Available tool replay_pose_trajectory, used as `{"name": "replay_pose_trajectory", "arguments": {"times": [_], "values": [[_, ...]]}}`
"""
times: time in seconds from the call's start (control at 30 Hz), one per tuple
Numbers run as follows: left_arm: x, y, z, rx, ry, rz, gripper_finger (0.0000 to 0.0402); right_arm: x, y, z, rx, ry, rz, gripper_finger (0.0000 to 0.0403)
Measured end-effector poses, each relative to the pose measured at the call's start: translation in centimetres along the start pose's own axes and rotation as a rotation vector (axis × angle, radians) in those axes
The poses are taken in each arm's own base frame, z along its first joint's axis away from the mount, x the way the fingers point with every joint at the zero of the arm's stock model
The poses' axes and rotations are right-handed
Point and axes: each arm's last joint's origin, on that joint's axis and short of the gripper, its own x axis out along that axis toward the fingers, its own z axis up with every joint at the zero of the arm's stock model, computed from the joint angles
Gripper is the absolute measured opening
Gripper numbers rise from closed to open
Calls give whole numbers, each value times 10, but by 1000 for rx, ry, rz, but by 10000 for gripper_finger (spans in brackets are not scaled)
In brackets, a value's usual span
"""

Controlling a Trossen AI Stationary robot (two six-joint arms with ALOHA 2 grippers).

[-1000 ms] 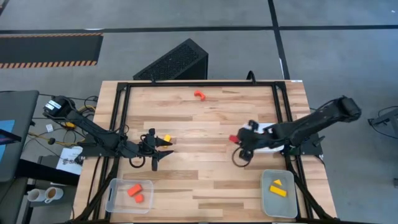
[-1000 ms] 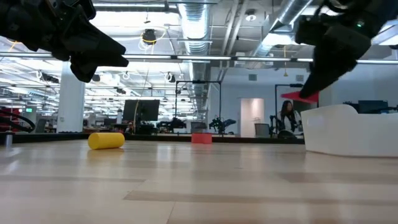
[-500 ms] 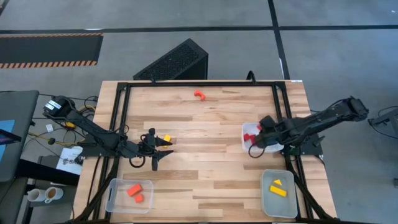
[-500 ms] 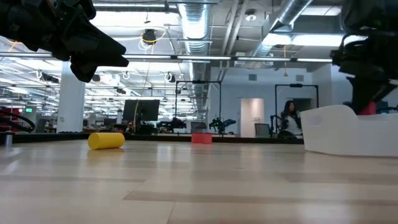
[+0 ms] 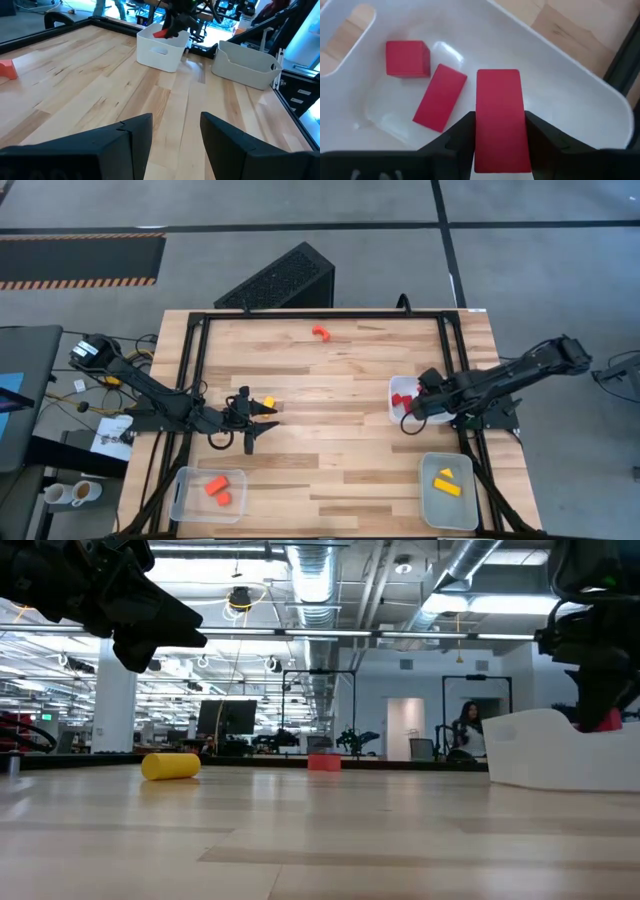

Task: Sort & place blocks by color
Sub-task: Put the red block into the white bin, then put the yellow block into the gray bin

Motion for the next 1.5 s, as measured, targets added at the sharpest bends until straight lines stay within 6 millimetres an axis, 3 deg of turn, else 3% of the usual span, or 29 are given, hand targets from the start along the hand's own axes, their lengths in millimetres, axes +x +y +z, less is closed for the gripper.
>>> {"name": "replay_pose_trajectory", "arguments": {"times": [0.57,0.8,0.97,1.1,1.3,1.5], "values": [[0,0,1,-19,-11,14,153,9,21,-1,-31,11,5,237],[3,14,0,-133,-54,223,157,-21,41,2,-43,-449,204,223],[13,35,-3,-189,63,235,184,-47,57,6,22,-805,317,205],[23,50,9,-222,241,275,226,-69,66,12,26,-1029,262,191],[22,63,33,-251,472,421,272,-77,70,24,-59,-1077,212,172],[20,62,40,-293,533,443,276,-75,71,24,-160,-1077,164,158]]}}
